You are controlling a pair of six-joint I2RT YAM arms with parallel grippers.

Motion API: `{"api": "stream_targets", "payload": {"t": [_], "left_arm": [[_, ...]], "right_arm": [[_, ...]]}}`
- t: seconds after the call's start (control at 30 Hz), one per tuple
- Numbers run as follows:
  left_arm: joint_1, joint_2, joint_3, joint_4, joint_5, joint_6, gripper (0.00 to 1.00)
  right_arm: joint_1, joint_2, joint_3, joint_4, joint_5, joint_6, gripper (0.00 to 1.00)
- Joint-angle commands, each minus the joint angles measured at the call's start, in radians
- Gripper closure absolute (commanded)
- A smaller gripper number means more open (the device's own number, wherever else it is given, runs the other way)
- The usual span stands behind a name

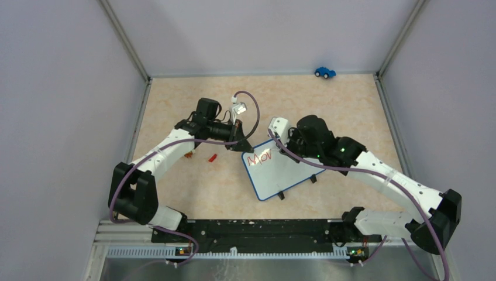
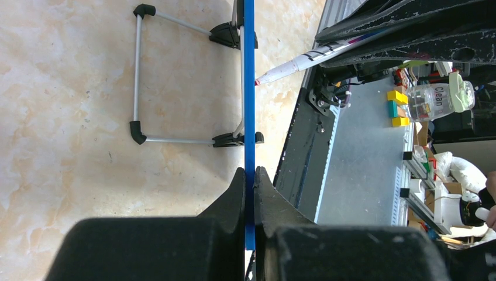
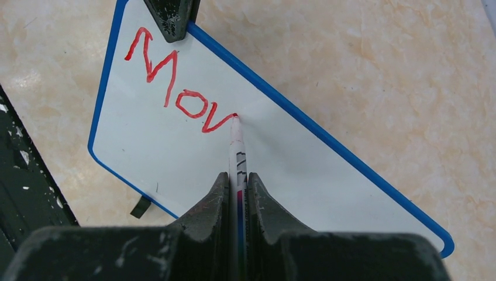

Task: Write a sentence on the whiteboard

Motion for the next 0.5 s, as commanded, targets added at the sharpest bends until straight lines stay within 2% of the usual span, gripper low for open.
{"api": "stream_targets", "payload": {"t": [0.0, 0.2, 0.47], "left_arm": [[-0.009, -0.007, 0.001, -0.006, 0.028, 0.016, 1.0], [-0.009, -0.01, -0.002, -0.005, 0.031, 0.015, 1.0], [-0.009, -0.013, -0.001, -0.002, 0.034, 0.014, 1.0]], "right_arm": [[-0.009, -0.037, 0.033, -0.012, -0.044, -0.023, 1.0], [-0.009, -0.086, -0.026, -0.035, -0.044, -0.04, 1.0], [-0.008, -0.025, -0.019, -0.01, -0.038, -0.029, 1.0]]}}
